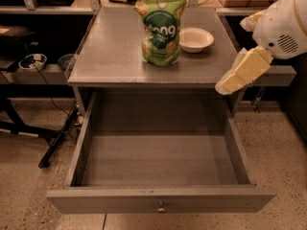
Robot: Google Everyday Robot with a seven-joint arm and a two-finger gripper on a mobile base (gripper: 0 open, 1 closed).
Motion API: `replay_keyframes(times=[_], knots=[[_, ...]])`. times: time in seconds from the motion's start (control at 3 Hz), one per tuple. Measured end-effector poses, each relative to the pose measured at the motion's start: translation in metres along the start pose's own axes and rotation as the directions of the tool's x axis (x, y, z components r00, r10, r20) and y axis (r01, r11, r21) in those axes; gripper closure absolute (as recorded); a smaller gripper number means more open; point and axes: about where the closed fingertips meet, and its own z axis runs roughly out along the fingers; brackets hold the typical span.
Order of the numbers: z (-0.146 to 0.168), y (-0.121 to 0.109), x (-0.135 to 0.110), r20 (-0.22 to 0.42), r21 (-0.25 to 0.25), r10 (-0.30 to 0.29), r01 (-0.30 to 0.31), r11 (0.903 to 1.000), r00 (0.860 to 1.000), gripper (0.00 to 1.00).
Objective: Place green rice chip bag into top drawer
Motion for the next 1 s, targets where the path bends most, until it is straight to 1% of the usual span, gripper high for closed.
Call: replay_keyframes(times=[0.33,0.67,1.0], knots=[[0.027,-0.01,-0.019,0.038,-0.018,-0.041,0.042,0.999,0.998,0.0],[0.047,-0.02,-0.032,0.046,0.005,-0.064,0.064,0.9979,0.997,0.0],[0.066,-0.035,-0.046,0.024,0.135,-0.076,0.072,0.9883,0.997,0.0]])
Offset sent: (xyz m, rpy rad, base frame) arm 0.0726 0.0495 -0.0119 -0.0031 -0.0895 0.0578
